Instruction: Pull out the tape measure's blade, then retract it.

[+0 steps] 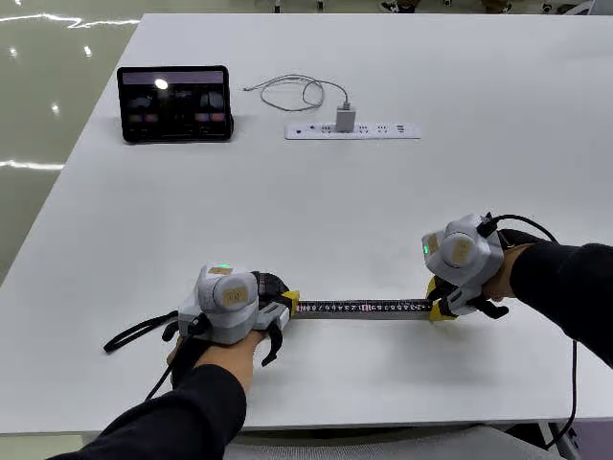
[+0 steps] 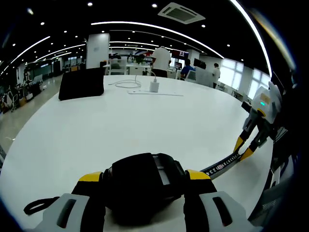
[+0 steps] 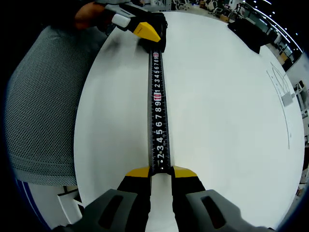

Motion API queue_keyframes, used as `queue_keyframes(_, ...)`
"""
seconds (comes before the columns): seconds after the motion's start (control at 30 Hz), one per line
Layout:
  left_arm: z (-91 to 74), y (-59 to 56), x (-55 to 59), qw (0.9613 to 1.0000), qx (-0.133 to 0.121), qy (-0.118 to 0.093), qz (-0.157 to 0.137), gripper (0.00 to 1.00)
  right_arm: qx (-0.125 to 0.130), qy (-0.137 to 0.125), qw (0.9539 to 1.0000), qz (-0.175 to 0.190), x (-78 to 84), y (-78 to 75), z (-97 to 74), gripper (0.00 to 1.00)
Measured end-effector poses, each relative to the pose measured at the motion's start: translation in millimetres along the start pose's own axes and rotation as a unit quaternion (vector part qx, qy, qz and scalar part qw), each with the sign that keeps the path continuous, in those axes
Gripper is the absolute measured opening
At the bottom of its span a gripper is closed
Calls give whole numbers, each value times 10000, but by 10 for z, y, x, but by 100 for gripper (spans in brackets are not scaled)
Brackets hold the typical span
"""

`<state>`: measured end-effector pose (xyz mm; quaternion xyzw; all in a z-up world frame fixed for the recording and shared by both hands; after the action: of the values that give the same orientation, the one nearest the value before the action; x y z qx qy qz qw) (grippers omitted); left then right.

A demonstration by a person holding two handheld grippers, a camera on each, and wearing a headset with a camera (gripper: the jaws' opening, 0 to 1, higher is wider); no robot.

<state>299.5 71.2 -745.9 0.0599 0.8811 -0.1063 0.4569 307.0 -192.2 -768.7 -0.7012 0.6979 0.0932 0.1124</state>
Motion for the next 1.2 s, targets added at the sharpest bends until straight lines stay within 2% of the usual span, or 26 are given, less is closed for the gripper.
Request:
queue_keyframes(0.13, 1, 0, 2, 10000, -1, 2, 2, 62, 21, -15, 9999, 142, -11, -4, 5, 11)
queue_keyframes(0.6, -2, -7, 3, 10000, 1, 8, 8, 62, 29, 6, 10000, 19, -75, 3, 25, 11)
queue_keyframes(1.2, 0, -5, 6, 10000, 9, 12, 1, 62, 46, -20, 9999, 95, -146, 9, 48, 11)
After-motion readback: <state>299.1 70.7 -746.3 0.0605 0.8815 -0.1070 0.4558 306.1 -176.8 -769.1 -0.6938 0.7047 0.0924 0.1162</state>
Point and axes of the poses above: the centre of the closed fingertips' face, and the gripper's own axes: z roughly forward along the fingers, y roughly to its left, x roughly out of its underside, the point moved 3 cm from there along -z, roughly backward along the fingers, and after that the axes turned 2 degrees about x, right-handed, at the moved point
